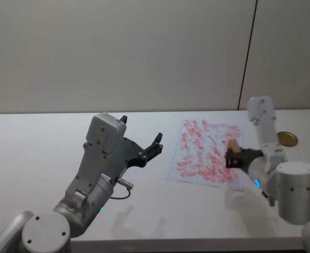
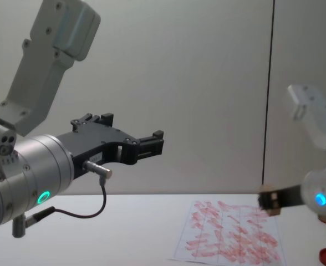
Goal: Use the one hand to pick up the stamp and affix it onto the A4 paper.
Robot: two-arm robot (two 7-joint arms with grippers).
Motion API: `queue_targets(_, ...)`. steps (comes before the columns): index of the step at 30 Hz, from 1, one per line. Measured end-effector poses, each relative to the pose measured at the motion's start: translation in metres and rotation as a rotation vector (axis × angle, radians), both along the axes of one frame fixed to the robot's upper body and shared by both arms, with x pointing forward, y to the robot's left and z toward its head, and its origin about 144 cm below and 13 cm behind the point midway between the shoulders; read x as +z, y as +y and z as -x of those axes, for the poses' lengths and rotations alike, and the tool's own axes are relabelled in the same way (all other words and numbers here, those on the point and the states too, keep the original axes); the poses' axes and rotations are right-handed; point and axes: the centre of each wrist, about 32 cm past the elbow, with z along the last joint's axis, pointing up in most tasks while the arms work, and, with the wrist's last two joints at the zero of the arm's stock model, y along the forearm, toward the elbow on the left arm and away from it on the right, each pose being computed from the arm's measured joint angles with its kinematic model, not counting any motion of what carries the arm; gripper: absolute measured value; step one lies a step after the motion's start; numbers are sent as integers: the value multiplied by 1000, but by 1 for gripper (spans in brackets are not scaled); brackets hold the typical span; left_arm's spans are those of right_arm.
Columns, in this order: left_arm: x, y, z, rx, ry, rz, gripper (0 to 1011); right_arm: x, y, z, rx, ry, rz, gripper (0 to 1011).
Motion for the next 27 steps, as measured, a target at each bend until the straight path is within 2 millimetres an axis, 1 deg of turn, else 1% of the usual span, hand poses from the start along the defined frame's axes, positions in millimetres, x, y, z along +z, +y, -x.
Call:
queue_targets(3, 0, 0, 0, 0, 0, 0, 993, -7, 11, -4, 15, 26, 12, 221)
queue_targets(8, 0, 0, 0, 0, 0, 0, 993, -15, 21, -11, 24, 49, 20, 220)
queue_targets(10, 0, 0, 0, 0, 0, 0, 993, -20, 28, -17, 31, 64, 25, 221)
queue_targets(19, 0, 0, 0, 0, 0, 0, 993, -35, 46, -38, 66, 100, 28, 220)
queue_targets(27, 0, 0, 0, 0, 0, 0, 993, -45, 59, -54, 96, 129, 30, 221)
